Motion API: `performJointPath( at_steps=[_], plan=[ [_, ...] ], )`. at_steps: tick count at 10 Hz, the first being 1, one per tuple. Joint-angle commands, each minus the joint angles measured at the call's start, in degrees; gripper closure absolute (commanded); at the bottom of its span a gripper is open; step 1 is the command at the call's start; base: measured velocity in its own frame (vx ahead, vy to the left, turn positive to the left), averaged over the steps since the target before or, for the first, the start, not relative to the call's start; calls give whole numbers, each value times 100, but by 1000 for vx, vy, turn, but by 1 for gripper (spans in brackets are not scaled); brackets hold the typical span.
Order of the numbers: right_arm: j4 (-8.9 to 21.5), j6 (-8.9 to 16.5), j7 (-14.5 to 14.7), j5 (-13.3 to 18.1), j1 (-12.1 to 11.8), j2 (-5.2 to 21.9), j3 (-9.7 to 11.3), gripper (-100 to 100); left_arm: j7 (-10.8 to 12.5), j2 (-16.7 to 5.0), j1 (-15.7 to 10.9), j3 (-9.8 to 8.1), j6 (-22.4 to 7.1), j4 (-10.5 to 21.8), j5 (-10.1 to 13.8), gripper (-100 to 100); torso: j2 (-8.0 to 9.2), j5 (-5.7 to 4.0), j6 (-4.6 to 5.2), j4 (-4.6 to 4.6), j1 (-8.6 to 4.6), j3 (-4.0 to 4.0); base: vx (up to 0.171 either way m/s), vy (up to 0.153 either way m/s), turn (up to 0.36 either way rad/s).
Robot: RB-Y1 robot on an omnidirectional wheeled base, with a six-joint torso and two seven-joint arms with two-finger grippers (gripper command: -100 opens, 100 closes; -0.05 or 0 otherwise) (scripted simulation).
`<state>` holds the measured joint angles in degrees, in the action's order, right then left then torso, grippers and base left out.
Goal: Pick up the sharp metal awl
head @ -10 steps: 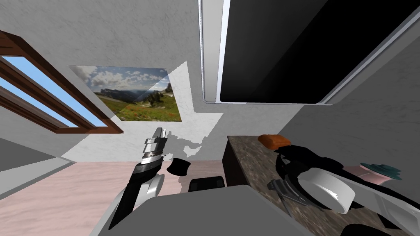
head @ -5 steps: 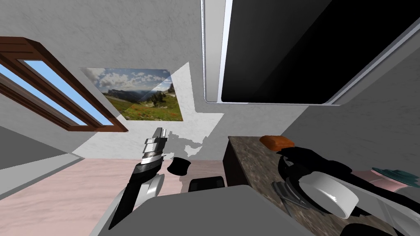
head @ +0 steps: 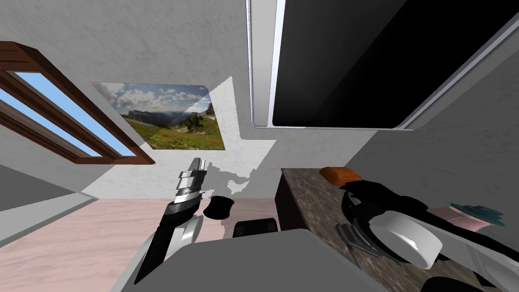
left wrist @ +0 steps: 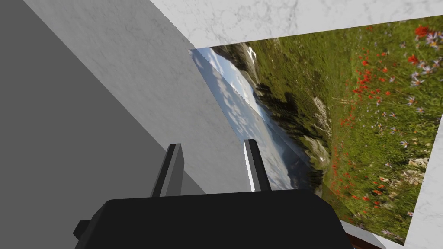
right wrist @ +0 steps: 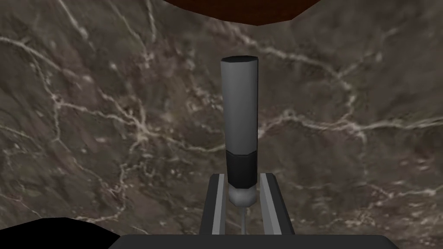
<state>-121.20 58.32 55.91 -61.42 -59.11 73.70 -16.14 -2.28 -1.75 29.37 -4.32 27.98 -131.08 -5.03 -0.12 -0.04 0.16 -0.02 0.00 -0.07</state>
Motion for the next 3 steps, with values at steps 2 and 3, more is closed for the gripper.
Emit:
performJointPath(
  at_steps=[2,3],
  plan=[
    [-80,71,-1,-92,-54,72,-135,100,0,0,0,0,0,0,0,0,-1,0,-3,0,2,0,6,0,-78],
    [-89,87,0,-103,-59,80,-152,0,0,0,-1,1,0,0,0,0,-1,-3,-5,0,1,-1,0,0,0]
  ],
)
